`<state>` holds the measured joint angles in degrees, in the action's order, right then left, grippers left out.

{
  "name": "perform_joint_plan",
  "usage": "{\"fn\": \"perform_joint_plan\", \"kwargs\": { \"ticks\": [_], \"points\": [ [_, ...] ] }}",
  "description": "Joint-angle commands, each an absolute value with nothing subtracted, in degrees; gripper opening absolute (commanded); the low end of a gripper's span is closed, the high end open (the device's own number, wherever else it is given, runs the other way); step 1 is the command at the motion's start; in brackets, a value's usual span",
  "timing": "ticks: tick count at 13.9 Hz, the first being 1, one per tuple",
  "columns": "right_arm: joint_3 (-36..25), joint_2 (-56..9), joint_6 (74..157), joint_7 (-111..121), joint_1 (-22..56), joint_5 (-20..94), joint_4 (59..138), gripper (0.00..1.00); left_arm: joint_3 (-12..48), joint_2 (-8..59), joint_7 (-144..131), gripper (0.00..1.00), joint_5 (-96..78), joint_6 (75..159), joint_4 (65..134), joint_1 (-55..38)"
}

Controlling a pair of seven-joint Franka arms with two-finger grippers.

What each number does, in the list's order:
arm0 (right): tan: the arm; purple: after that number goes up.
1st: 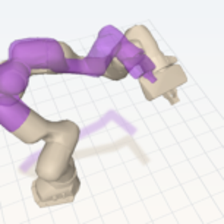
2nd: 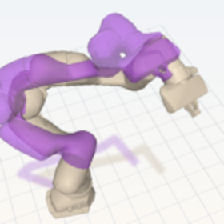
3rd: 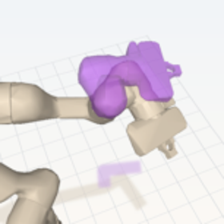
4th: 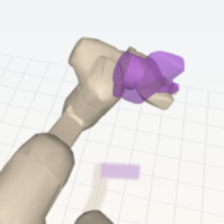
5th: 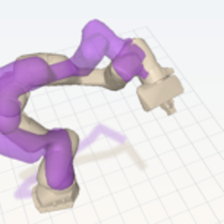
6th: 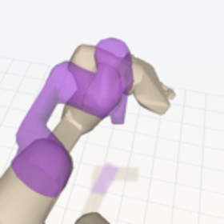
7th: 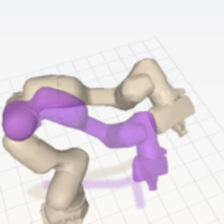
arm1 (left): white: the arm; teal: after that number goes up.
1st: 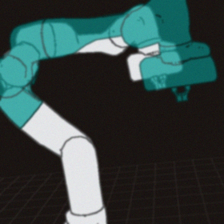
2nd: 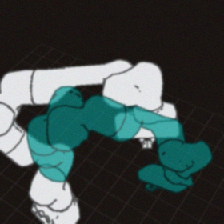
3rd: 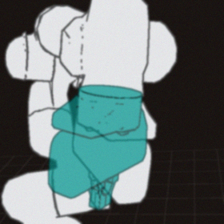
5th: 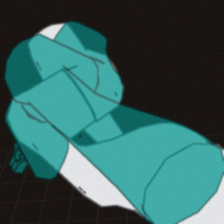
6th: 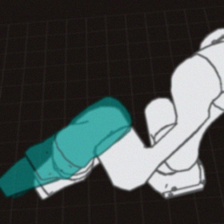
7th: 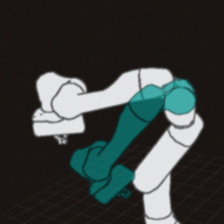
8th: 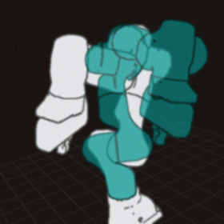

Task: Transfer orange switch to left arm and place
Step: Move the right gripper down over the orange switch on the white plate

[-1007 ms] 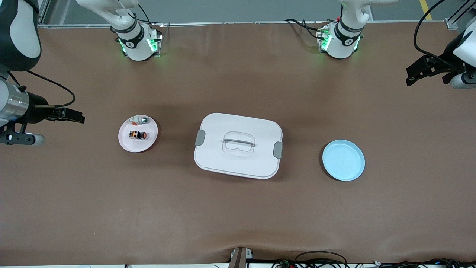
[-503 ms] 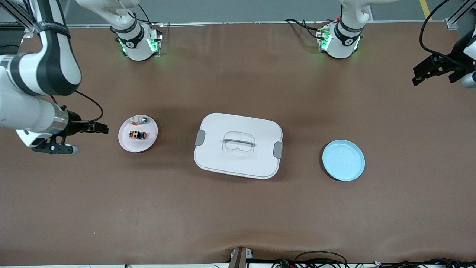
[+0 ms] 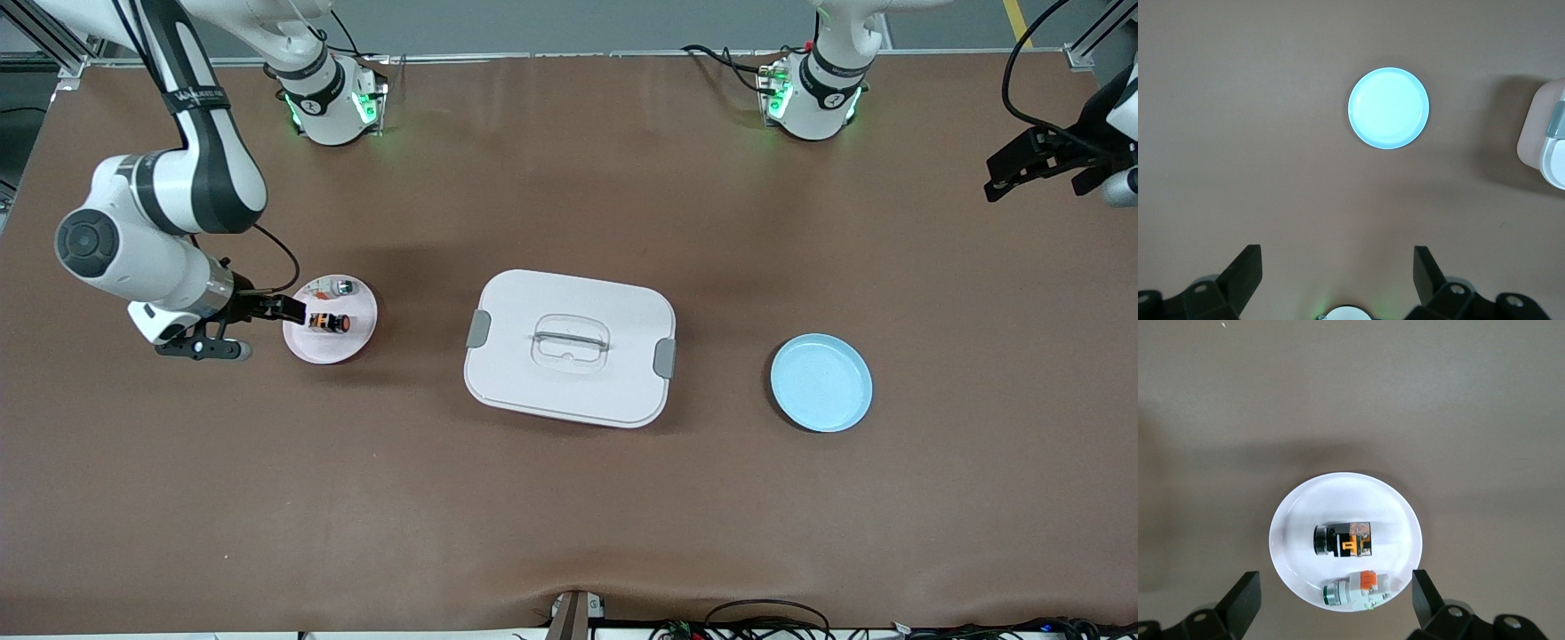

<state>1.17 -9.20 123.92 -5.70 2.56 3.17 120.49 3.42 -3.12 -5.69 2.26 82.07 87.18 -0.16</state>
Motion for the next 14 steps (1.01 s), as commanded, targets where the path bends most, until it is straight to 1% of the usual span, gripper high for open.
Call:
{"fn": "perform_joint_plan", "kwargs": {
  "ticks": [1, 5, 8, 14],
  "points": [
    [1.14, -7.56, 127.69, -5.71, 2.99, 3.69, 124.35, 1.00, 3.60, -3.08, -5.98, 1.00, 2.55, 81.39, 86.75, 0.09],
    [1.05, -9.13, 134.28, -5.63, 4.92, 3.69, 128.14, 1.00, 3.43, -2.64, -6.15, 1.00, 2.55, 81.47, 86.84, 0.17],
    [0.97, -14.13, 136.83, -5.54, 4.31, 3.69, 128.14, 1.00, 3.43, -2.64, -6.15, 1.00, 2.55, 81.30, 87.01, 1.05],
    [0.97, -18.19, 139.74, -5.54, 4.13, 3.69, 128.23, 1.00, 3.43, -2.55, -6.06, 1.00, 2.55, 81.39, 86.92, 1.05]
  ]
}}
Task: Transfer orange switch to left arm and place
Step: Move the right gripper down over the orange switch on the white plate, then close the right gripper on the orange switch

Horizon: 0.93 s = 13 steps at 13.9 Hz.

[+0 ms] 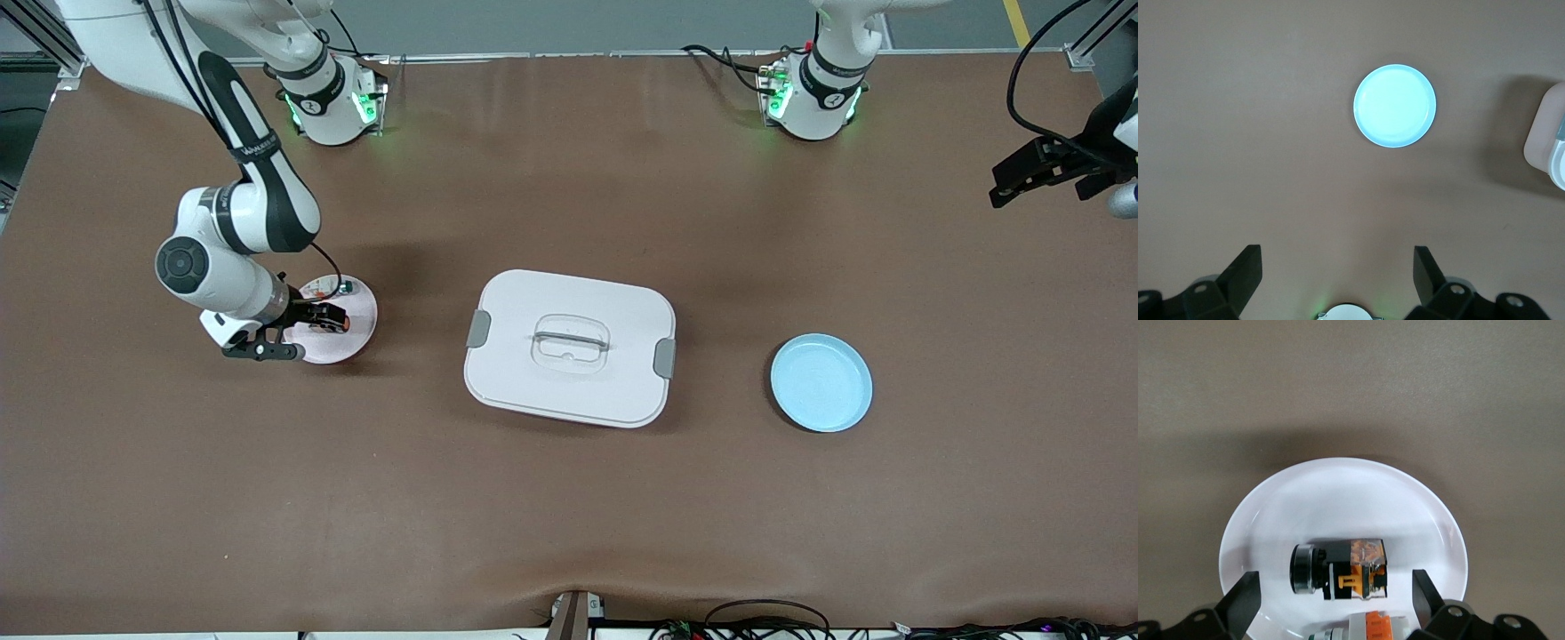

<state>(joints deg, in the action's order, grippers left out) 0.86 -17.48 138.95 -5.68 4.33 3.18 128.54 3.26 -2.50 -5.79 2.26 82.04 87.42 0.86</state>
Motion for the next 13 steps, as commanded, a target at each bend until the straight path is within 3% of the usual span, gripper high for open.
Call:
{"fn": "perform_joint_plan", "kwargs": {
  "ticks": [1, 13],
  "points": [
    [0.97, -18.19, 139.75, -5.54, 4.13, 3.69, 128.23, 1.00, 3.43, -2.55, -6.06, 1.00, 2.46, 81.47, 86.84, 1.05],
    [0.97, -20.83, 144.13, -5.54, 4.13, 3.69, 130.86, 1.00, 3.43, -2.64, -5.80, 1.00, 1.76, 81.74, 85.17, 2.90]
  ]
}}
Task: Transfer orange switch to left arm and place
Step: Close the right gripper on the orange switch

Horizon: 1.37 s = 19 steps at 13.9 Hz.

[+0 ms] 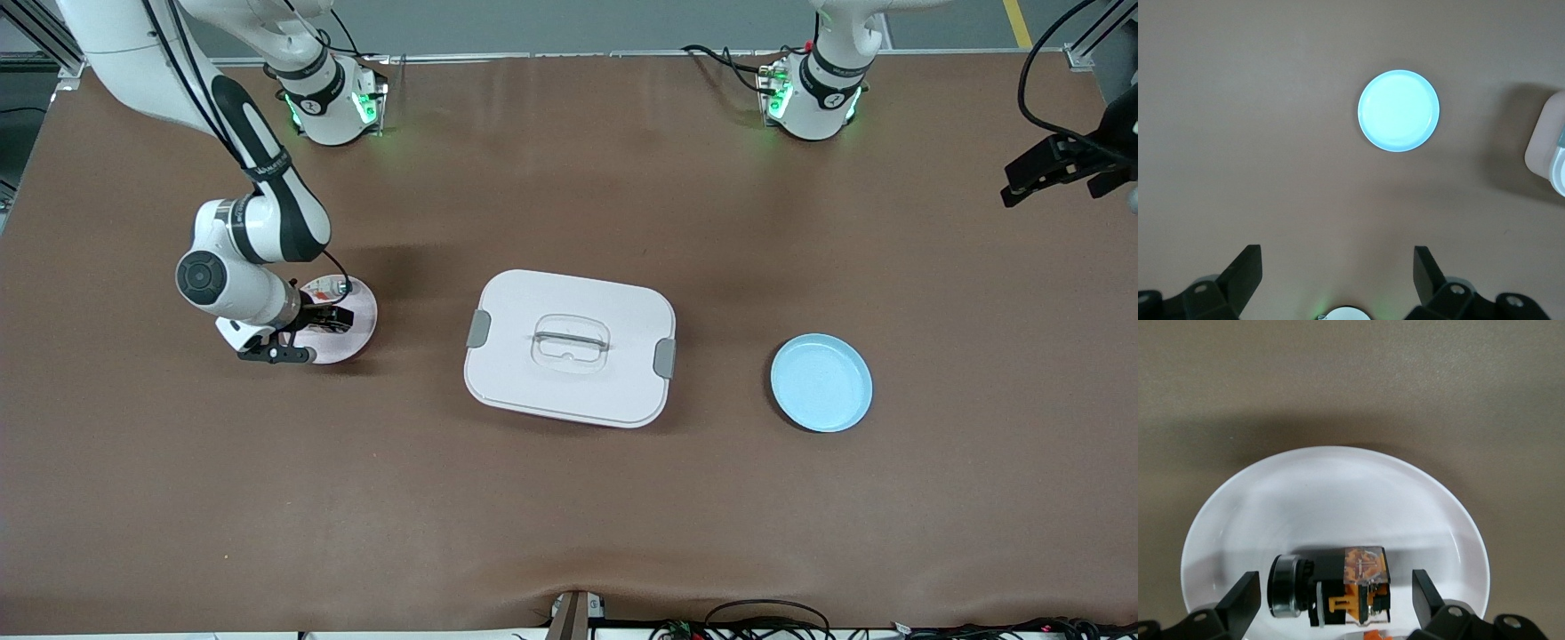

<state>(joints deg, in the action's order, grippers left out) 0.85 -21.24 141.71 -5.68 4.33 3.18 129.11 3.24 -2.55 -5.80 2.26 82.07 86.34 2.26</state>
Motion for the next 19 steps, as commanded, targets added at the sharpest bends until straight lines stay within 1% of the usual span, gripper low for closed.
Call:
{"fn": "perform_joint_plan", "kwargs": {
  "ticks": [1, 7, 8, 9, 10, 11, 12, 14, 17, 19],
  "points": [
    [0.97, -20.92, 144.49, -5.54, 4.13, 3.69, 131.13, 1.00, 3.43, -2.55, -5.54, 1.00, 1.76, 81.74, 84.99, 2.81],
    [1.05, -20.92, 143.70, -5.63, 3.87, 3.69, 131.22, 1.00, 3.43, -2.20, -5.27, 1.00, 1.76, 82.62, 85.52, 2.64],
    [1.05, -20.92, 143.61, -5.63, 3.61, 3.69, 131.22, 0.86, 3.51, -2.11, -5.19, 1.00, 1.76, 82.62, 85.60, 2.64],
    [1.05, -20.83, 143.61, -5.63, 3.52, 3.69, 131.22, 0.64, 3.43, -2.02, -5.19, 1.00, 1.76, 82.62, 85.69, 2.64],
    [1.05, -20.83, 143.61, -5.71, 3.52, 3.69, 131.22, 0.39, 3.51, -1.41, -5.10, 1.00, 1.76, 82.62, 85.61, 2.55],
    [1.14, -20.83, 143.61, -6.15, 3.52, 3.69, 131.22, 0.10, 3.60, -0.88, -5.10, 1.00, 1.67, 82.70, 85.52, 2.46],
    [1.14, -20.74, 143.53, -6.24, 3.52, 3.78, 131.22, 0.00, 3.69, -0.70, -5.18, 1.00, 1.67, 82.79, 85.60, 2.20],
    [1.14, -20.48, 141.26, -6.24, 3.34, 5.70, 130.87, 0.00, 4.04, -0.01, -5.27, 1.00, 1.67, 82.79, 85.69, 1.93],
    [1.05, -19.69, 136.25, -6.24, 3.52, 12.72, 129.12, 0.00, 5.53, 1.40, -5.36, 1.00, 1.67, 82.97, 85.69, 1.76],
    [1.05, -19.51, 130.38, -6.33, 3.60, 15.81, 126.14, 0.00, 6.76, 1.93, -5.89, 1.00, 1.67, 83.41, 85.69, 1.67]
  ]
}}
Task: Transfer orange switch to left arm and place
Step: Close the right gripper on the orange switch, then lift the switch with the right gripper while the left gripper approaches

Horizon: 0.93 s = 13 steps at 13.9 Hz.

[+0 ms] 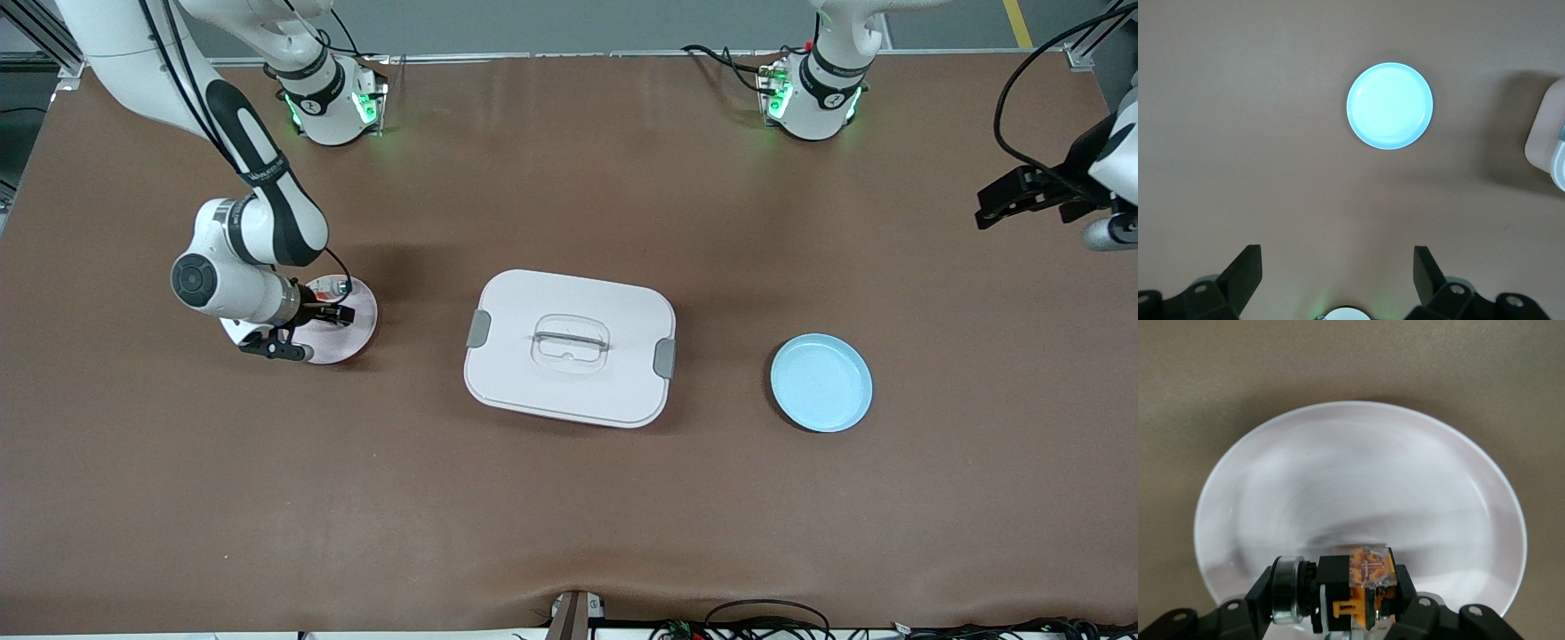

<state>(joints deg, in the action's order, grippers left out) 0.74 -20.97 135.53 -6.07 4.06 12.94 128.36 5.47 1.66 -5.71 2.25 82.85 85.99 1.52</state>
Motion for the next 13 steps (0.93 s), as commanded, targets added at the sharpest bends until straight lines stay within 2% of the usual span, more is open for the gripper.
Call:
{"fn": "perform_joint_plan", "kwargs": {
  "ticks": [1, 6, 8, 13],
  "points": [
    [1.05, -19.51, 127.30, -6.42, 3.60, 16.52, 124.47, 0.00, 7.81, 2.11, -6.15, 1.00, 1.67, 83.41, 85.61, 1.67],
    [1.23, -18.46, 111.83, -19.74, 5.88, 19.33, 114.28, 0.00, 10.63, 2.28, -6.15, 1.00, 1.67, 84.54, 85.78, 1.67],
    [1.14, -18.72, 106.37, -27.21, 8.34, 22.83, 108.92, 0.00, 12.91, 2.99, -5.19, 1.00, -0.68, 87.79, 85.69, 1.84],
    [1.14, -18.81, 100.47, -44.87, 12.91, 32.33, 100.12, 0.00, 13.18, 4.92, -5.01, 1.00, -11.75, 94.29, 86.13, 1.50]
  ]
}}
